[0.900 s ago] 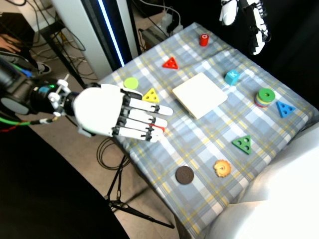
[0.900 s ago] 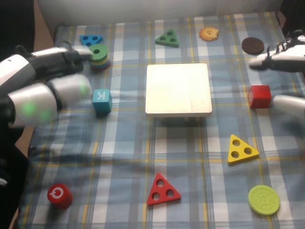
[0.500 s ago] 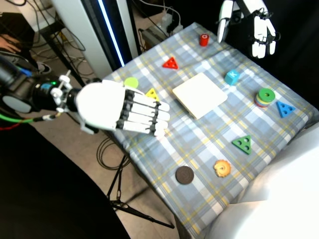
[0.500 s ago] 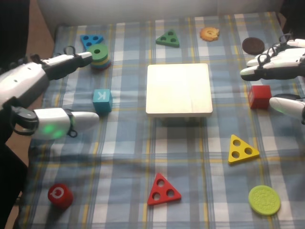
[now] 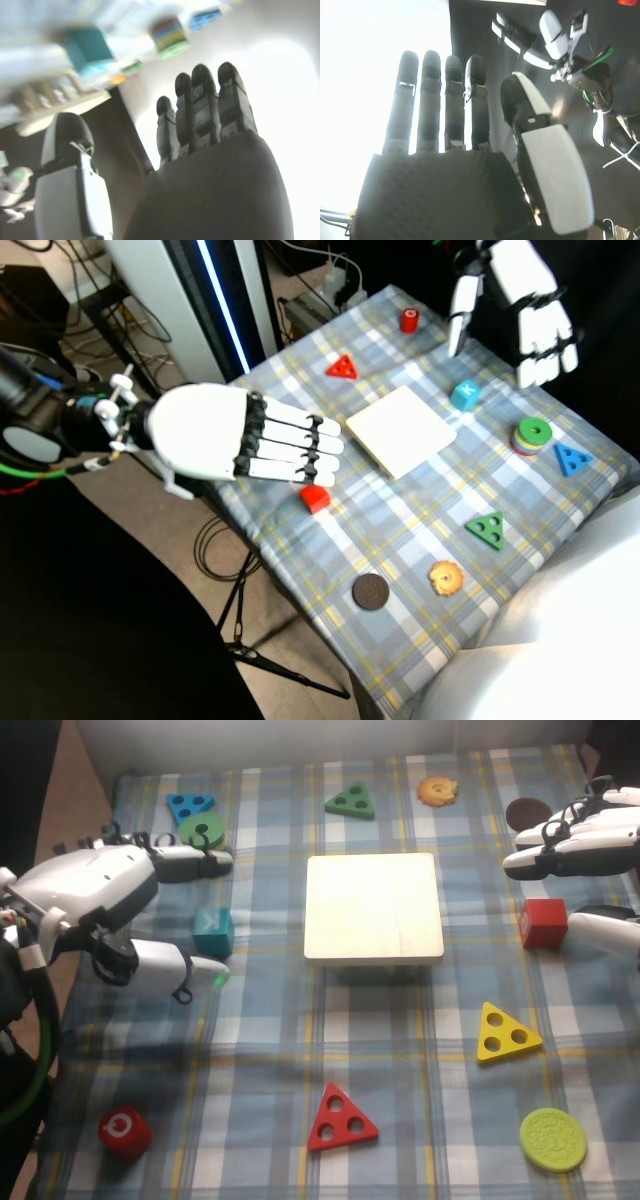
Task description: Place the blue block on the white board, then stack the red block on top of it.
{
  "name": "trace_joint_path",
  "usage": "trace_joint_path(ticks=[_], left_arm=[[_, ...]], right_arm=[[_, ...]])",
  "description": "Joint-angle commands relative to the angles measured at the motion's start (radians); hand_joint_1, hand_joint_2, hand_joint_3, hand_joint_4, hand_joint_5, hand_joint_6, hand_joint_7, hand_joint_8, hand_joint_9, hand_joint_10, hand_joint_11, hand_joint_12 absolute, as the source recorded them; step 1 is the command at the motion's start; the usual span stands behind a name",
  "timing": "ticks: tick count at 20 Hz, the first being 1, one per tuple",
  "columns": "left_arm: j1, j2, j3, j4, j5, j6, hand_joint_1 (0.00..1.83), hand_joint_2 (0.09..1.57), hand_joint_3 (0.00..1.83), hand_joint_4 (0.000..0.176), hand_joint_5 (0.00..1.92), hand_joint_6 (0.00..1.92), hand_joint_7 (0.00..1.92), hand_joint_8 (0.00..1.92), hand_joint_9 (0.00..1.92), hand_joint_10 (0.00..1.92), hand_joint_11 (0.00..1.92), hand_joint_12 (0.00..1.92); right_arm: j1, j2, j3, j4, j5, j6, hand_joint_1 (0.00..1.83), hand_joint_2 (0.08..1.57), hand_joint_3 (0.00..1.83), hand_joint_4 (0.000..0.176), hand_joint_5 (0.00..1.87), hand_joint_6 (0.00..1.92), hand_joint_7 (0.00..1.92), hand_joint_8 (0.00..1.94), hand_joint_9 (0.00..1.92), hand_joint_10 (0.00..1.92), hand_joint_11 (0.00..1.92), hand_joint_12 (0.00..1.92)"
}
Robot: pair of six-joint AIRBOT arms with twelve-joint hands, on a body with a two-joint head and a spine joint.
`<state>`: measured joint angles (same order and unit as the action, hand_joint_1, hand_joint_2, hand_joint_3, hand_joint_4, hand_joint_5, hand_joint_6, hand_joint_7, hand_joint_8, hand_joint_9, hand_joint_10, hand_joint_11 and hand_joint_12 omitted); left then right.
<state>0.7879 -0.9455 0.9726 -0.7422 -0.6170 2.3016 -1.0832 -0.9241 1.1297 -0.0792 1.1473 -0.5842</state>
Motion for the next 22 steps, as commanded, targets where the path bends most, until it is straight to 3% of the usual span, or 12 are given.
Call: trace_joint_path(ticks=[1,3,5,9,17,20,21,22], left_arm=[[-0.017,0.000,0.011,0.026,-0.103,0.016,0.79,0.96,0.00,0.164,0.44,0.01,0.36,0.00,0.26,0.00,0.02,0.11],[-0.024,-0.004,0.016,0.024,-0.095,0.030,0.82,0.98,0.00,0.137,0.54,0.02,0.38,0.01,0.27,0.00,0.02,0.12],[-0.031,-0.005,0.021,0.026,-0.093,0.031,0.83,1.00,0.00,0.125,0.64,0.02,0.40,0.00,0.28,0.00,0.03,0.13],[-0.041,-0.017,0.037,0.022,-0.080,0.036,0.87,1.00,0.00,0.083,0.81,0.03,0.43,0.00,0.30,0.00,0.03,0.13],[-0.067,-0.057,0.078,-0.029,-0.033,0.129,0.88,0.98,0.00,0.108,0.81,0.01,0.42,0.00,0.32,0.01,0.06,0.14],[-0.069,-0.065,0.089,-0.038,-0.020,0.129,0.89,0.97,0.00,0.103,0.77,0.00,0.44,0.01,0.36,0.02,0.06,0.15],[-0.069,-0.067,0.094,-0.046,-0.013,0.129,0.90,0.97,0.00,0.073,0.83,0.02,0.46,0.01,0.37,0.02,0.07,0.15],[-0.069,-0.067,0.096,-0.048,-0.010,0.129,0.90,0.97,0.00,0.073,0.83,0.02,0.46,0.01,0.37,0.02,0.07,0.15]], right_arm=[[0.014,0.003,-0.001,0.023,0.122,0.008,0.63,1.38,0.00,0.000,0.60,0.00,0.57,0.00,0.53,0.01,0.28,0.55],[0.014,0.004,-0.001,0.023,0.122,0.009,0.66,1.39,0.00,0.000,0.60,0.00,0.57,0.00,0.53,0.01,0.27,0.55],[0.014,0.004,-0.001,0.024,0.123,0.009,0.67,1.39,0.00,0.000,0.60,0.00,0.58,0.01,0.54,0.01,0.27,0.55],[0.014,0.004,-0.004,0.027,0.123,0.009,0.66,1.38,0.00,0.000,0.60,0.01,0.64,0.01,0.59,0.01,0.31,0.56],[0.010,0.004,-0.005,0.029,0.123,0.009,0.69,1.39,0.00,0.000,0.61,0.00,0.64,0.00,0.62,0.01,0.38,0.57],[0.009,0.004,-0.005,0.029,0.123,0.010,0.72,1.39,0.00,0.000,0.61,0.00,0.64,0.00,0.61,0.00,0.36,0.56],[0.008,0.004,-0.005,0.029,0.123,0.011,0.71,1.38,0.00,0.000,0.62,0.01,0.64,0.00,0.61,0.00,0.36,0.56],[0.007,0.004,-0.005,0.029,0.123,0.011,0.71,1.38,0.00,0.000,0.62,0.01,0.64,0.00,0.61,0.00,0.36,0.56]])
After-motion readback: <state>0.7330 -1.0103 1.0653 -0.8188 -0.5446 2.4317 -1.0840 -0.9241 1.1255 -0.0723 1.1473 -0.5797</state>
